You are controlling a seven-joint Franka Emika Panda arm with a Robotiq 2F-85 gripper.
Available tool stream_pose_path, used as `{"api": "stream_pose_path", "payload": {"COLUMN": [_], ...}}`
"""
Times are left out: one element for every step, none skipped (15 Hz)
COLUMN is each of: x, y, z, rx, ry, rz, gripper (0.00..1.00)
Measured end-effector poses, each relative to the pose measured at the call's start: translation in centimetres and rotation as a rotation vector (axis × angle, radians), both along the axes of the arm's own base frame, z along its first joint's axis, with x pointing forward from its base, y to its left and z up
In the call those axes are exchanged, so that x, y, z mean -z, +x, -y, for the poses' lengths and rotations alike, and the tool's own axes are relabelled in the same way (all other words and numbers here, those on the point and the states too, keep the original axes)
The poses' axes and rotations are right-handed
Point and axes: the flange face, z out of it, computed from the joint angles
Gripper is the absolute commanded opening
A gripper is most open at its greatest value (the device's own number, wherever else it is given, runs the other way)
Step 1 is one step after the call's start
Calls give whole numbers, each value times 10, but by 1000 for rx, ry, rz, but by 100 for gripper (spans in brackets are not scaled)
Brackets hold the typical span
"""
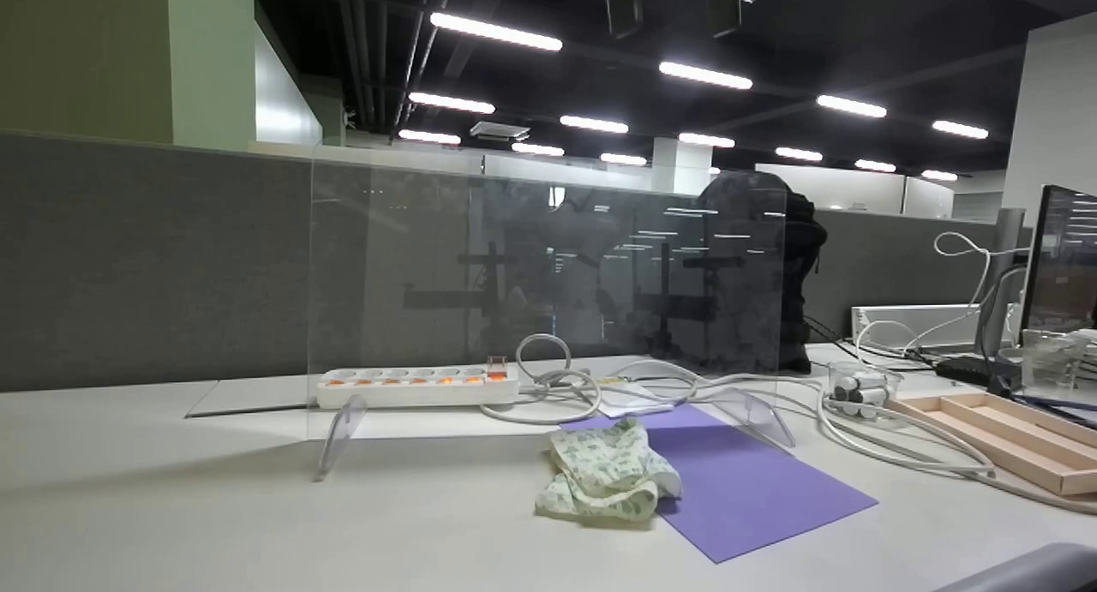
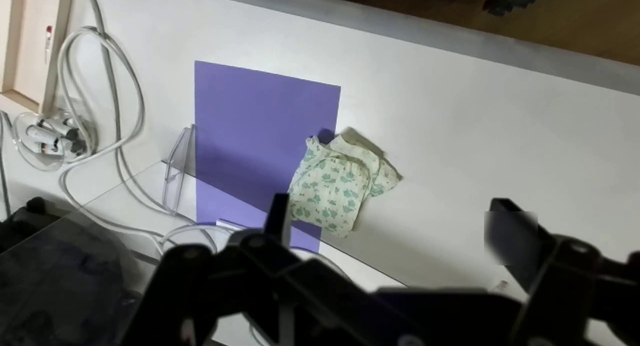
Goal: Take the cloth off the table and hang it
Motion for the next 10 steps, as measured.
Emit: {"api": "stream_pose_path", "payload": {"x": [14, 30, 45, 59, 73, 86, 98, 108, 119, 128], "y": [4, 8, 12, 17, 21, 27, 32, 38, 44, 50], "z": [3, 7, 11, 16, 22, 28, 36, 43, 52, 61], "rx": [19, 35, 49, 66, 84, 99, 113, 123, 134, 144], "ry": [11, 31, 57, 89, 122, 154, 179, 193, 201, 205], "rz": [-1, -8, -18, -32, -45, -60, -68, -70, -68, -63], "gripper": [100, 100, 100, 100, 100, 100, 100, 100, 100, 100]}}
